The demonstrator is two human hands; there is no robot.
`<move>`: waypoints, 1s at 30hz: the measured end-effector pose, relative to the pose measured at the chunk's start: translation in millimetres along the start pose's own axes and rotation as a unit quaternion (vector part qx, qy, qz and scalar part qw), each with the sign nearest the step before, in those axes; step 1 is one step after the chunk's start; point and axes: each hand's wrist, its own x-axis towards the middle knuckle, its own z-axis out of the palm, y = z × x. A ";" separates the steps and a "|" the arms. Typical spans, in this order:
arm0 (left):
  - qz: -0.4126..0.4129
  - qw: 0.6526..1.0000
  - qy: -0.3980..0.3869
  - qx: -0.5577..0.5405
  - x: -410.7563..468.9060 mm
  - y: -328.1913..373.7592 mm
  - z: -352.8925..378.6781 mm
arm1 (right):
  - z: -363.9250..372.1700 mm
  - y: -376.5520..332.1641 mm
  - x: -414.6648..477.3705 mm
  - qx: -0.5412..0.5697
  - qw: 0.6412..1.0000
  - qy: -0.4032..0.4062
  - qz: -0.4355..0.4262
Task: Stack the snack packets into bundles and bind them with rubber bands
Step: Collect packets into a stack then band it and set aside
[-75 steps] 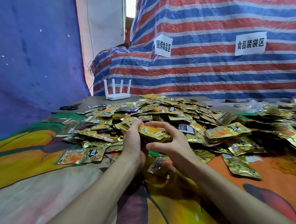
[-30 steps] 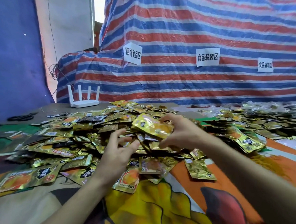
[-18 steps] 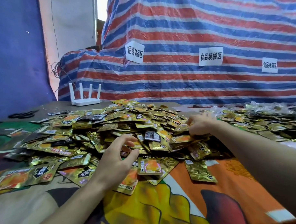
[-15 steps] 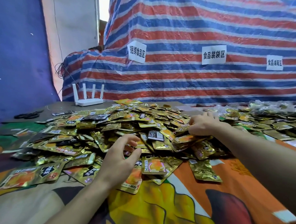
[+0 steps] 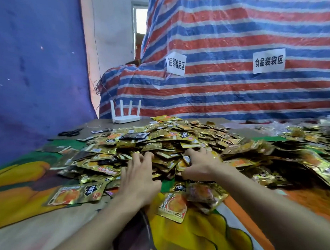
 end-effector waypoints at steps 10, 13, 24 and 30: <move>0.024 0.990 0.031 0.133 31.4 -5.7 33.8 | 45.0 -0.8 0.2 -0.031 0.993 0.116 0.022; 0.044 0.987 0.083 0.131 36.1 -7.6 36.3 | 46.5 5.6 -0.2 -0.034 0.990 0.135 0.008; 0.085 0.954 0.283 -0.044 40.7 -26.8 4.9 | 30.8 11.6 -7.6 0.190 0.942 0.274 -0.024; 0.095 0.909 0.320 -0.250 40.2 -24.1 -11.6 | 28.0 9.2 -10.8 0.362 0.865 0.339 -0.076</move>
